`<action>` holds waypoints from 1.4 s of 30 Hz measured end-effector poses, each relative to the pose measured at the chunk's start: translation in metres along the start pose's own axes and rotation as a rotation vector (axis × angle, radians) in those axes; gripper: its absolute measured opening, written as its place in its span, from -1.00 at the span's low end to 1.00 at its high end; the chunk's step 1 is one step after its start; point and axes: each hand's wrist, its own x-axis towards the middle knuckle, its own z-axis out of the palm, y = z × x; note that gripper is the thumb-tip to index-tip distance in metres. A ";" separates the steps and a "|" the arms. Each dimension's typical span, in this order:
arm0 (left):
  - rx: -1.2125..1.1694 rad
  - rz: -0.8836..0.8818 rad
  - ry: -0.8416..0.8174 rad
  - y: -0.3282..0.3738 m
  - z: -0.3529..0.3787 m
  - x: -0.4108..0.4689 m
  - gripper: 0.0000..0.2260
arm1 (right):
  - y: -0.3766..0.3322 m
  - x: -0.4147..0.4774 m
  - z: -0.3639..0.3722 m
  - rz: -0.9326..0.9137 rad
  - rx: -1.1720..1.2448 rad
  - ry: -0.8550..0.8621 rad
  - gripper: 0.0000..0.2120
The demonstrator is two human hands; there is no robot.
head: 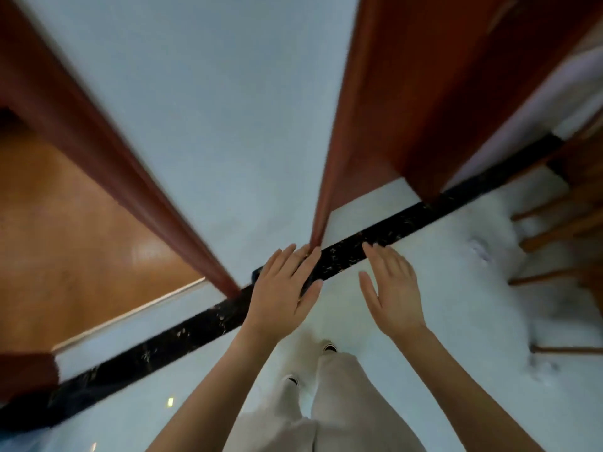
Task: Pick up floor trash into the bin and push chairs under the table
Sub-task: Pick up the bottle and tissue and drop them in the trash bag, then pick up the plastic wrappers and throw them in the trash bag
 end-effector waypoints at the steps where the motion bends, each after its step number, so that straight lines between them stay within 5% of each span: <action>1: -0.007 0.044 -0.028 0.006 0.000 -0.003 -0.52 | 0.001 -0.020 -0.005 0.054 -0.006 0.018 -0.44; 10: -0.059 0.407 -0.277 0.064 0.037 0.007 -0.51 | 0.044 -0.187 -0.040 0.619 -0.054 0.198 -0.44; 20: -0.058 0.804 -0.442 0.242 0.113 0.046 -0.50 | 0.125 -0.328 -0.113 1.054 -0.050 0.497 -0.42; 31: -0.056 0.776 -0.536 0.424 0.248 0.020 -0.46 | 0.281 -0.435 -0.170 1.124 -0.007 0.420 -0.41; 42: -0.007 0.731 -0.586 0.518 0.337 0.110 -0.46 | 0.437 -0.392 -0.207 1.065 0.019 0.358 -0.44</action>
